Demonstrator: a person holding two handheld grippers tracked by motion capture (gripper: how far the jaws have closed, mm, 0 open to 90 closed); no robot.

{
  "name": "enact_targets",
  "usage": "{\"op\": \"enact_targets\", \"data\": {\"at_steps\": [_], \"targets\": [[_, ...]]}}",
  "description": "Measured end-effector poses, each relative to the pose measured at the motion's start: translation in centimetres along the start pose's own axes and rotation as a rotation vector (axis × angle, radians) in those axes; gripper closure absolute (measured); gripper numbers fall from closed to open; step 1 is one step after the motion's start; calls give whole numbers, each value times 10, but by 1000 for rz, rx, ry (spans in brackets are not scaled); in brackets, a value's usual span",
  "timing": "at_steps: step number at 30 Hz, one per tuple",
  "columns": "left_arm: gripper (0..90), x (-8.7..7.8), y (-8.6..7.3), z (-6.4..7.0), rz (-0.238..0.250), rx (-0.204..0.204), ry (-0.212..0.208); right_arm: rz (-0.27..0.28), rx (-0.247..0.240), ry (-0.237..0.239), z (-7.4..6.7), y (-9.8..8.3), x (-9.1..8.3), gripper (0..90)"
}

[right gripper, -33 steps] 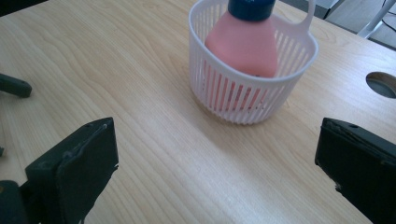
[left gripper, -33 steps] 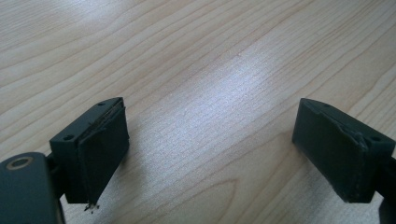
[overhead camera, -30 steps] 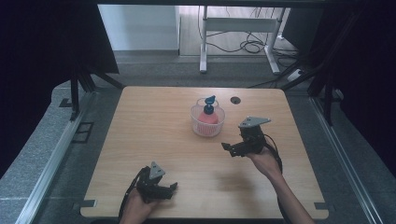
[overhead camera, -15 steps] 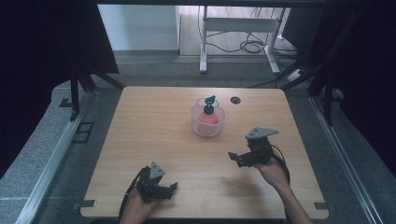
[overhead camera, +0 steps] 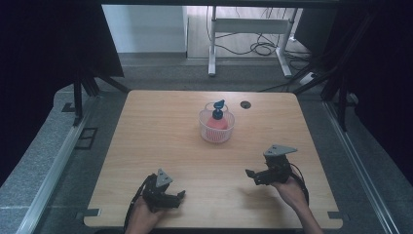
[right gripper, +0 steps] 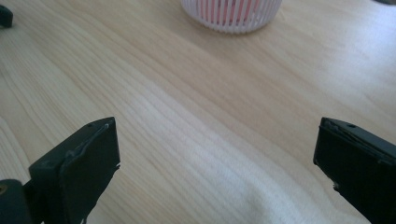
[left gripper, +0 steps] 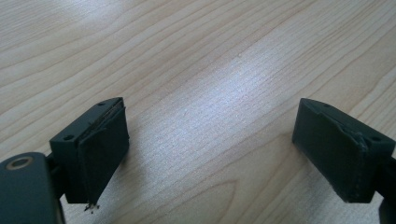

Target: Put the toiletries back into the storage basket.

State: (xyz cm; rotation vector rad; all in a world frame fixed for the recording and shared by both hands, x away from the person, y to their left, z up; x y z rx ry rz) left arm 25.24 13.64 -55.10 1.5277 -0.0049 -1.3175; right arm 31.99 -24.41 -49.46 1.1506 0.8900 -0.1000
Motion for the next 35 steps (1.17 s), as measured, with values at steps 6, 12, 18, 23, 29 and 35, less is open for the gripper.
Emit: {"op": "enact_targets", "data": {"at_steps": [6, 12, 18, 23, 29, 35], "targets": [[102, 0, 0, 0, 0, -1, 0, -18, 10, 9, -1, -14, 3, 0], [103, 0, 0, 0, 0, -1, 1, -44, 13, 11, -2, -30, 7, 0], [103, 0, 0, 0, 0, -2, 2, -68, 14, 9, -3, -41, 8, 0], [103, 0, 0, 0, 0, -2, 2, -89, 10, 9, -4, -50, 10, 0], [103, 0, 0, 0, 0, -1, 2, -94, -25, -7, -9, -58, 13, 0], [102, 1, 1, 1, 0, 1, -1, -64, -30, -18, -11, -62, 13, 0]]}}
Point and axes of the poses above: each handheld gripper's, and its own axes: x roughly forward along the jaws, y roughly out of its top, z roughly to its right, the point moved 1 cm from there along x, roughly forward along the jaws, and after that the axes turned 12 degrees about -y, right-handed, at the moved point
